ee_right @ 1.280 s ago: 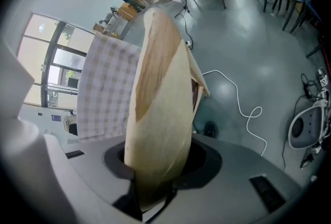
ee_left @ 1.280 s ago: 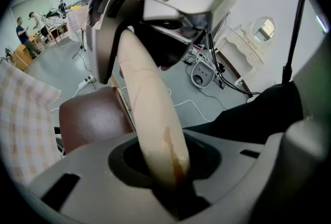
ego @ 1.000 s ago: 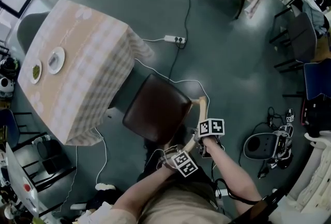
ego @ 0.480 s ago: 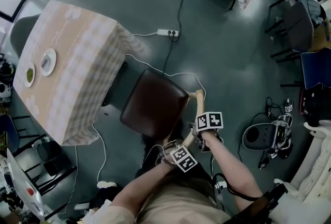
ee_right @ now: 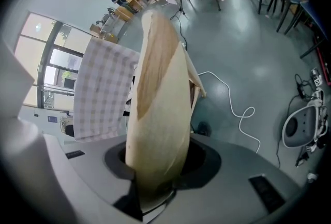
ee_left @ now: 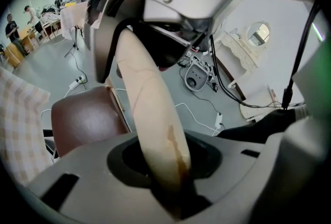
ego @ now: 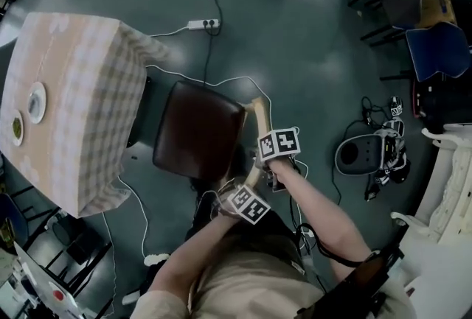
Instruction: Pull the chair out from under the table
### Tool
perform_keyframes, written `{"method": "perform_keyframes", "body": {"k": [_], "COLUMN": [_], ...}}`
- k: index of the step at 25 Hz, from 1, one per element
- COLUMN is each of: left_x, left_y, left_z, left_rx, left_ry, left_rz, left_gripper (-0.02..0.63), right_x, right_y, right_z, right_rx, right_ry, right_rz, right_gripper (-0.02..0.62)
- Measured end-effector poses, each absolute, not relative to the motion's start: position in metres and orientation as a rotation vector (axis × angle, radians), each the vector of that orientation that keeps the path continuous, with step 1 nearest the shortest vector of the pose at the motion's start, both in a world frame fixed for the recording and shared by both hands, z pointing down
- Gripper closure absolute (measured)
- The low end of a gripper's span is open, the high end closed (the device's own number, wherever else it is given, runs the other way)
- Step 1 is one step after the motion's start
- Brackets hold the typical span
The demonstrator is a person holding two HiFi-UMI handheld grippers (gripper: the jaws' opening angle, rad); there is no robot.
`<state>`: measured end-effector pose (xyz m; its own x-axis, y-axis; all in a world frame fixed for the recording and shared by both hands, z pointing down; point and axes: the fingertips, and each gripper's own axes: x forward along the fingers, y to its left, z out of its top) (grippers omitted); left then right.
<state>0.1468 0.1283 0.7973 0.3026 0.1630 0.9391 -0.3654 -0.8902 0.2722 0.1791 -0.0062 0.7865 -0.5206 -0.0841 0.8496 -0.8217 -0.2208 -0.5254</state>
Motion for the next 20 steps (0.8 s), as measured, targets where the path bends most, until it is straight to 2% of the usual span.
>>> {"method": "perform_keyframes", "body": {"k": [11,20], "left_x": [0.148,0.154], "left_y": [0.137,0.146], "left_z": [0.796,0.791], "left_rx": [2.155,2.13], "left_ry": [-0.081,-0.065], "left_rz": [1.512,1.603], "left_gripper": [0.463,0.462], "right_x": [0.183,0.196], "right_y": [0.0,0.009], "right_z": [0.792,0.787], "right_rx": [1.195,1.231], "right_ry": [-1.445,-1.468], "right_rz": [1.819,1.837], "right_gripper": [0.454,0.453]}}
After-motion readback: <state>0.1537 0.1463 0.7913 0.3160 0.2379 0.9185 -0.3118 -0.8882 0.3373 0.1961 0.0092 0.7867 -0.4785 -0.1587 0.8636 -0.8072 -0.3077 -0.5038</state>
